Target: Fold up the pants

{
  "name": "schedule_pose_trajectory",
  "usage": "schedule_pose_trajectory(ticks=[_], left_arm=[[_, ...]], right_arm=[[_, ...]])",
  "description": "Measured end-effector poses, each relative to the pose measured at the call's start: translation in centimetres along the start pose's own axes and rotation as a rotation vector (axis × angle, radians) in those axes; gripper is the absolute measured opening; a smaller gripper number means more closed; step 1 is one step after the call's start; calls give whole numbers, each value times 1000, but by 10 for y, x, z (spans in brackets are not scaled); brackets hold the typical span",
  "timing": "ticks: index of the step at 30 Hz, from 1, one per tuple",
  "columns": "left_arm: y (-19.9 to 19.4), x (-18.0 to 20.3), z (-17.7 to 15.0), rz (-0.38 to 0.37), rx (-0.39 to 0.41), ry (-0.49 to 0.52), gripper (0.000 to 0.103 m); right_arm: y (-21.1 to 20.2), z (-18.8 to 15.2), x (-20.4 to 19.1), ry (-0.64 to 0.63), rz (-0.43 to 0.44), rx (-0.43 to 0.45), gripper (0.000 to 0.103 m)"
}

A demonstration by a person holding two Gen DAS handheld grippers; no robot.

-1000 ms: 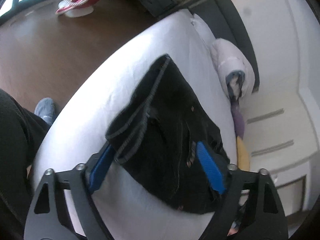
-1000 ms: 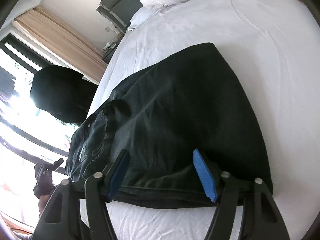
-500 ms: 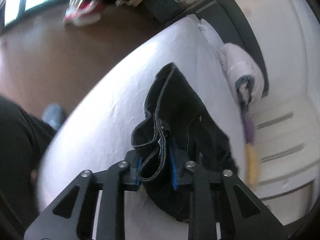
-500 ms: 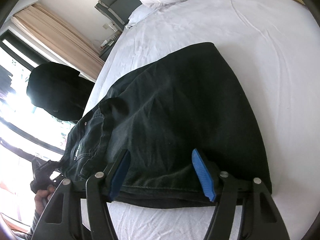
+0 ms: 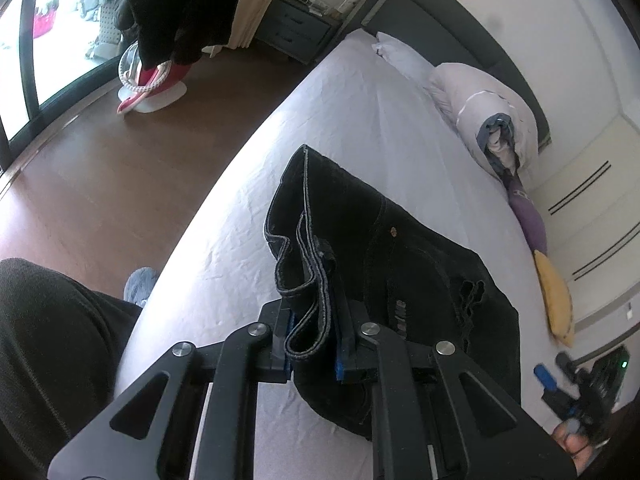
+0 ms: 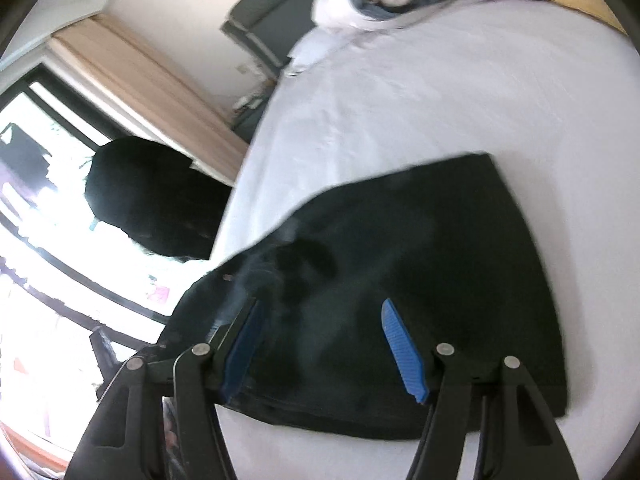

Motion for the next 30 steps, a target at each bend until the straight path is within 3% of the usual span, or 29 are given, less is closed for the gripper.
schedule_pose_trajectory(ticks=[9,13,15,18,20,22,30], left_arm=[[-5,5,6,-1,7,18,12],[-6,5,4,7,5,26,12],[-6,6,4,12,6,32,12],[-8,8,4,21,10,47,12],[-11,12,6,24,17,59,12],[-14,16,9,28,26,73,12],[-41,62,25,16,87,162,11]], right_arm=[[73,10,-28,-50,53,-131,66],[102,18,-24,2,98,-163,66],[118,15,-14,31,60,-189,66],[151,-12,9,37,-49,-328,65],[155,-17,2,-49,-62,-308,74],[155,-19,-2,-45,-51,-301,79],[134,-1,4,101,103,-258,79]])
Point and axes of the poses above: each gripper's, at about its wrist camera, not at the fingertips, and y roughly the way its jaws point, x to its right, z to its top, the point moved 6 cm from there along y, roughly the way its jaws point, and after that the axes turned 12 degrees about z, right-handed, at the moved point
